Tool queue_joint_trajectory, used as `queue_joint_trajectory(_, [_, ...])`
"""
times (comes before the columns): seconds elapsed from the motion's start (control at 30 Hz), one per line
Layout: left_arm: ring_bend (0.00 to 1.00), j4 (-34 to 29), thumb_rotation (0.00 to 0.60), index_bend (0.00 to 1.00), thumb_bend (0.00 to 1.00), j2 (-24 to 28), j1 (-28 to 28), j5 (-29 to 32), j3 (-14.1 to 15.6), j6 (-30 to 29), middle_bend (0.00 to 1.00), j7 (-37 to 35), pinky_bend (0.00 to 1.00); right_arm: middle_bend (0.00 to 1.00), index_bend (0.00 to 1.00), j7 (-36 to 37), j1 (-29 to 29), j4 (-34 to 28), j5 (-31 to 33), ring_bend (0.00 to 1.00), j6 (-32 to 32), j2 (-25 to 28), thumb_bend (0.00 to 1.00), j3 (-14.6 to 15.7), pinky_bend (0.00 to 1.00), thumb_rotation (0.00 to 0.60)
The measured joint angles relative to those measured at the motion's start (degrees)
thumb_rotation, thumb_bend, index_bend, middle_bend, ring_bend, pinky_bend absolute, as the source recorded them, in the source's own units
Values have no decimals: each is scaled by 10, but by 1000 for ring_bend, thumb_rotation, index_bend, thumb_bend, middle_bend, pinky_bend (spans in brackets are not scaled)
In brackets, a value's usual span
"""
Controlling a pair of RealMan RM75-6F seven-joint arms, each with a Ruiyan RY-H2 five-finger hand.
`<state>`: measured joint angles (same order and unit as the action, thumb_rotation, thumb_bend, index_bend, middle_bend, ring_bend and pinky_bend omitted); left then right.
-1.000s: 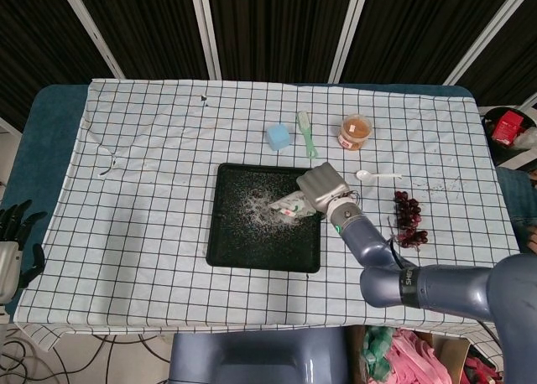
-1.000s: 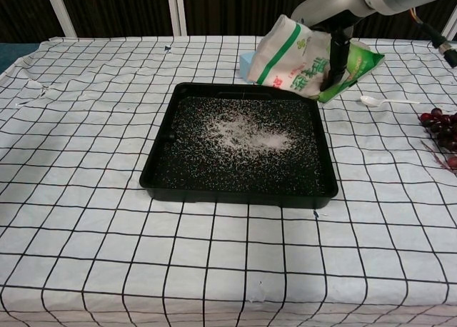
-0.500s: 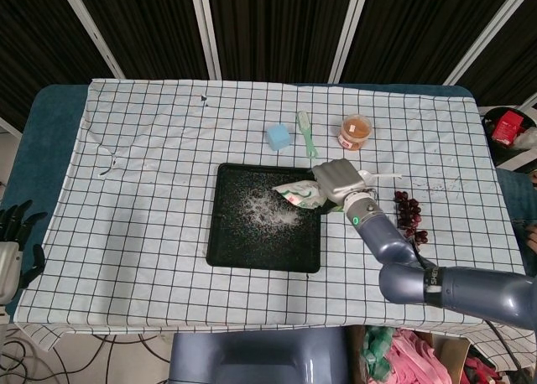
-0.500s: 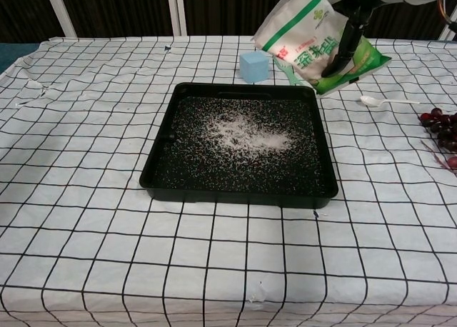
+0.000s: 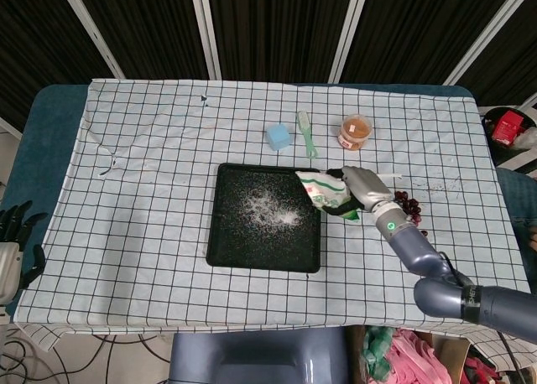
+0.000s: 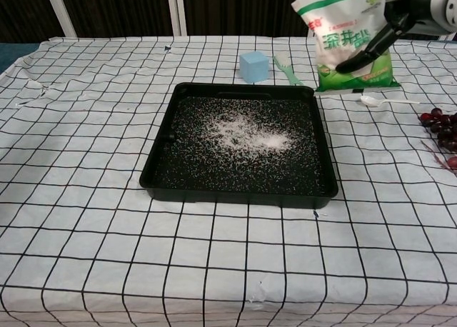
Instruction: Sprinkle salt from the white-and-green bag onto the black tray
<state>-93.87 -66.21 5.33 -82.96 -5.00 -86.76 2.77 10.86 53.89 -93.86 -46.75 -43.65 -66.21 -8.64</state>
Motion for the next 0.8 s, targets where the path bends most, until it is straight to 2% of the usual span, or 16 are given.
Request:
queue_joint_trajectory(0.23, [0, 0, 600, 202, 662, -1, 0, 2, -1, 1, 38, 3, 0, 407, 559, 64, -81, 82, -106, 522, -79, -56, 362, -5, 561, 600])
queue_joint_trajectory(0.5, [0, 0, 600, 202, 662, -2, 0, 3, -1, 1, 38, 5, 0, 405, 561, 63, -147, 170, -173, 521, -185, -146, 356, 6, 561, 600])
queue_joint_trajectory(0.8, [0, 1, 600, 202, 662, -2, 0, 3, -1, 1, 38, 5, 0, 405, 562, 73, -177, 211, -194, 520, -195, -212, 353, 11, 561, 600])
